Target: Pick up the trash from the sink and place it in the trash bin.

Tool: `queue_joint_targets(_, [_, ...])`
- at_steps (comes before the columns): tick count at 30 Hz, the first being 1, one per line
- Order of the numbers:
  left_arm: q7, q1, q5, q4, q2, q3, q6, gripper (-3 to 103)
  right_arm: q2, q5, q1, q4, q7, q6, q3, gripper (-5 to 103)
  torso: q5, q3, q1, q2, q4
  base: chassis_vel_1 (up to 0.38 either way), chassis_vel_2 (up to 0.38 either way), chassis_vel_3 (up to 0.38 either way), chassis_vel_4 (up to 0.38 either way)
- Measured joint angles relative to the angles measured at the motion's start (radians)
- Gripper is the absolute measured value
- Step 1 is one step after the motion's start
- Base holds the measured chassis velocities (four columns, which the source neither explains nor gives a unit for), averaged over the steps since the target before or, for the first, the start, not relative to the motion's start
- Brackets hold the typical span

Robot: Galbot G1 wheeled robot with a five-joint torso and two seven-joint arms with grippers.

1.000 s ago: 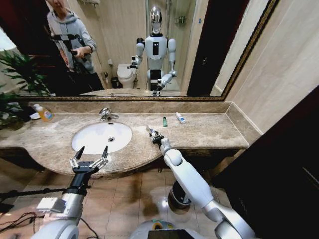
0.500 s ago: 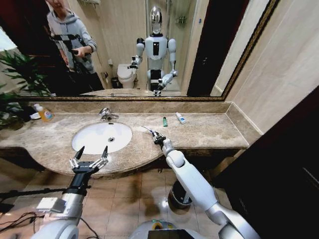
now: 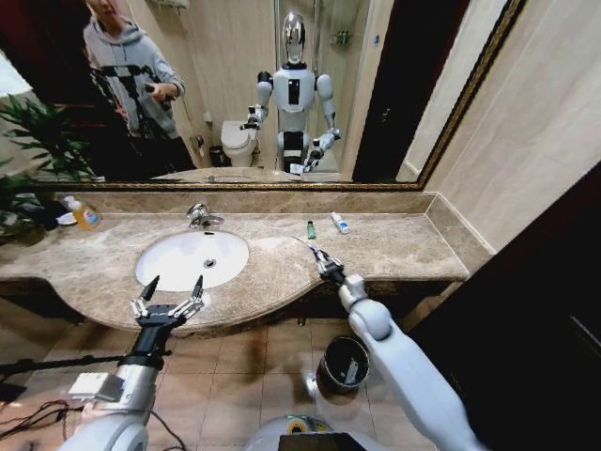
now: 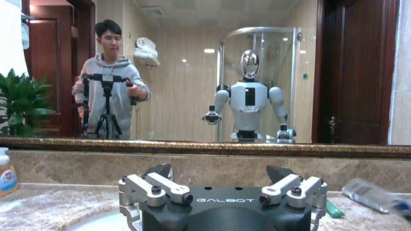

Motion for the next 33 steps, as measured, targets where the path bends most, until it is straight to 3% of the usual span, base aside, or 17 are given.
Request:
queue_joint_targets(4, [0.000,0.000,0.000,0.000,0.000,0.000,0.000,100,-0.010,0.005,-0.140,0.093,-0.003,0.064,0.052,21,0.0002,0.000,0.000,0.000,0.0002,0.000,0.000,0.000,0.000])
queue_joint_targets(10, [0.000,0.000,0.000,0.000,0.000,0.000,0.000,100,0.034,-0.033,-0.316,0.194,0.016,0.118,0.130,20,0.0001,0.000,0.000,0.000,0.0002,0.000,0.000,0.000,0.000])
queue_joint_targets(15, [0.000,0.000,0.000,0.000,0.000,0.000,0.000,100,0.074,-0.085,-0.406,0.186,0.018,0.169,0.159,20,0.0001,0.000,0.000,0.000,0.0002,0.000,0.000,0.000,0.000])
queue_joint_targets(20, [0.000,0.000,0.000,0.000,0.000,0.000,0.000,100,0.122,-0.178,-0.467,0.071,0.013,0.231,0.186,20,0.0002,0.000,0.000,0.000,0.0003,0.000,0.000,0.000,0.000])
queue_joint_targets(27, [0.000,0.000,0.000,0.000,0.000,0.000,0.000,100,0.134,-0.221,-0.509,-0.112,0.003,0.229,0.228,20,0.0001,0.000,0.000,0.000,0.0002,0.000,0.000,0.000,0.000])
queue_joint_targets(33, [0.000,0.000,0.000,0.000,0.000,0.000,0.000,100,0.132,-0.201,-0.498,-0.235,-0.048,0.174,0.227,20,0.0001,0.000,0.000,0.000,0.0002,0.000,0.000,0.000,0.000])
